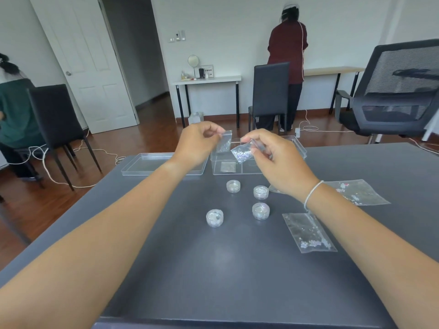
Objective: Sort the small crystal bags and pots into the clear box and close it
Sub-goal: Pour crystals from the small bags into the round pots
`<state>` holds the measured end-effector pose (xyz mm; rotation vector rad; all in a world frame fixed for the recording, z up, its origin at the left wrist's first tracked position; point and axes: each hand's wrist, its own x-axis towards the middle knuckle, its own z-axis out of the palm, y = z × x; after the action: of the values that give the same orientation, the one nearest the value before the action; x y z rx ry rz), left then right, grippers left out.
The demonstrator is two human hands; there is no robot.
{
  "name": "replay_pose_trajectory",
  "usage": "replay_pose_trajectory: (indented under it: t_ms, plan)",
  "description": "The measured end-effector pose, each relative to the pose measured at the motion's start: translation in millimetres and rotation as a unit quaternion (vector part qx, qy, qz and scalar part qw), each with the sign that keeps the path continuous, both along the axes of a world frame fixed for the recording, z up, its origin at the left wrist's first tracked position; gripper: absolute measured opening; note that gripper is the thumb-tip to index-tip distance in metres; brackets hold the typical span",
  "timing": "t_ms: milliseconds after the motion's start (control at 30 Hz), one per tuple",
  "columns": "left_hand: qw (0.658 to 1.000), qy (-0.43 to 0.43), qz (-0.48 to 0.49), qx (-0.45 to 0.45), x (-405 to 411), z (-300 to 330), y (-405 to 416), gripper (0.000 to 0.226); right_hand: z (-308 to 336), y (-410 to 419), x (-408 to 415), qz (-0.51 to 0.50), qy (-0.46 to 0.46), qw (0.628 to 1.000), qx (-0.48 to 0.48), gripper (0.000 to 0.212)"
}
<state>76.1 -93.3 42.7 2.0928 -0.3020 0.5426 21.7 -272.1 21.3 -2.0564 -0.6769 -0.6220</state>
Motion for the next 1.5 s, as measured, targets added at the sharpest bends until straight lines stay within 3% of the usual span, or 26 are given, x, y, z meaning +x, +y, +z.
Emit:
replay_pose_trajectory:
  t_ms: [400, 633, 933, 1200, 1333, 1500]
  plan:
    - [0.988, 0.086, 0.030, 0.125, 29.5, -20.4, -2.0, 0.023, 1.1, 0.6, 0.2, -0.015, -0.011, 1.000, -0.012, 0.025]
    - [0.985, 0.072, 0.041, 0.154, 28.8, -24.4, 0.5, 0.023, -0.5, -0.4, 1.8, -0.016, -0.008, 1.000, -0.015, 0.026]
    - [0.993, -0.009, 0.027, 0.112, -11.6, -32.6, 10.2, 0.022, -5.4, -2.3, 7.9, -0.011, -0.009, 1.000, -0.005, 0.034]
    - [0.995, 0.051, -0.067, 0.058, -64.5, -28.7, 30.1, 0.015, -8.4, -0.2, 19.7, -0.051, 0.012, 0.999, 0.001, 0.031]
    - [0.978, 0.101, -0.163, 0.080, -89.7, -31.2, 40.1, 0.012, -2.2, 12.0, 33.0, -0.084, 0.013, 0.996, -0.009, 0.018]
    - [0.962, 0.129, -0.213, 0.114, -100.7, -33.3, 41.5, 0.019, 7.1, 28.5, 49.9, -0.102, 0.031, 0.992, -0.060, 0.014]
